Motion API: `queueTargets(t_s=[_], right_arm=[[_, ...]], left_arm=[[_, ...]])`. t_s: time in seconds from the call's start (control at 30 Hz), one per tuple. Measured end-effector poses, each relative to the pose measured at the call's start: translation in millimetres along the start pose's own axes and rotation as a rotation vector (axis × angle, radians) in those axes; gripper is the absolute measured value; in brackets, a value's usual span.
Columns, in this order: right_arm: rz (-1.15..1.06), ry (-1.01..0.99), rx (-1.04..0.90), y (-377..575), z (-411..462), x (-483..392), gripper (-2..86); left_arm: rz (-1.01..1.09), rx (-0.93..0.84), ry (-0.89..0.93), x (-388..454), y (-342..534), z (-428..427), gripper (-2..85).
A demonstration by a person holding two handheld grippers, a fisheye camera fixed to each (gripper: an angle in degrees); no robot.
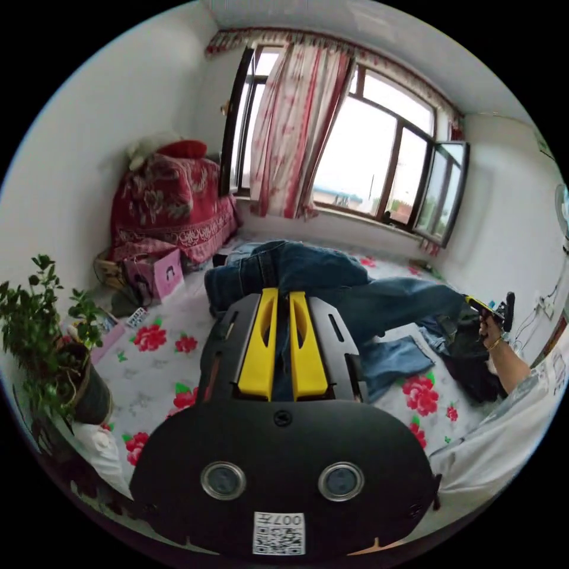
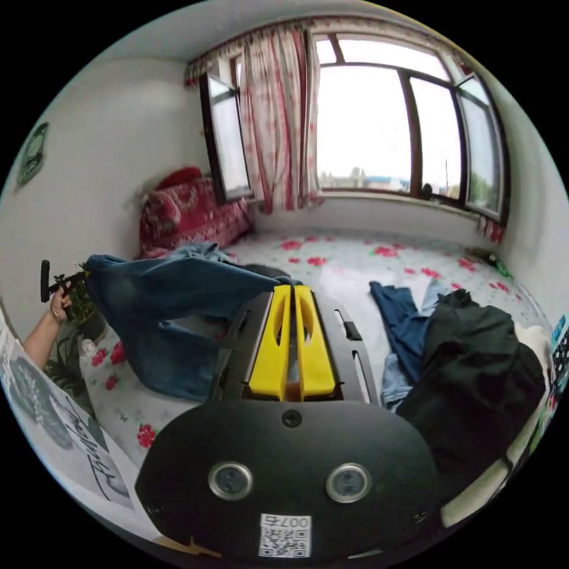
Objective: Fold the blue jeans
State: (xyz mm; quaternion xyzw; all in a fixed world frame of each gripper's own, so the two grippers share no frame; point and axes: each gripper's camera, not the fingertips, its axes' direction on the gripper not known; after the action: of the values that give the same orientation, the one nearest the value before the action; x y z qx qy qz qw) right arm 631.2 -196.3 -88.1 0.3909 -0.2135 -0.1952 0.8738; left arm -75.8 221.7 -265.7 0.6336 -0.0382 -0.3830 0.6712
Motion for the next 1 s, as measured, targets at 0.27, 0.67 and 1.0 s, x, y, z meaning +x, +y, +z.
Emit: queueTargets(t_s=[0.27,0.67,1.0], right_arm=[[0.321,-0.006,-0.519,189,-62,21,2.0],[0.588,-0.128,-0.509,233,-63,64,8.5],[0.532,-0.104,-0.62,219,-15,51,9.5]], left_arm=[[-0.553,-0.551,-0.036,-46,266,-51,4.8],[-0.763,-0.516,0.065,-72,311,-55,9.9],[-0.712,-0.593,-0.088,-76,308,-48,11.0]])
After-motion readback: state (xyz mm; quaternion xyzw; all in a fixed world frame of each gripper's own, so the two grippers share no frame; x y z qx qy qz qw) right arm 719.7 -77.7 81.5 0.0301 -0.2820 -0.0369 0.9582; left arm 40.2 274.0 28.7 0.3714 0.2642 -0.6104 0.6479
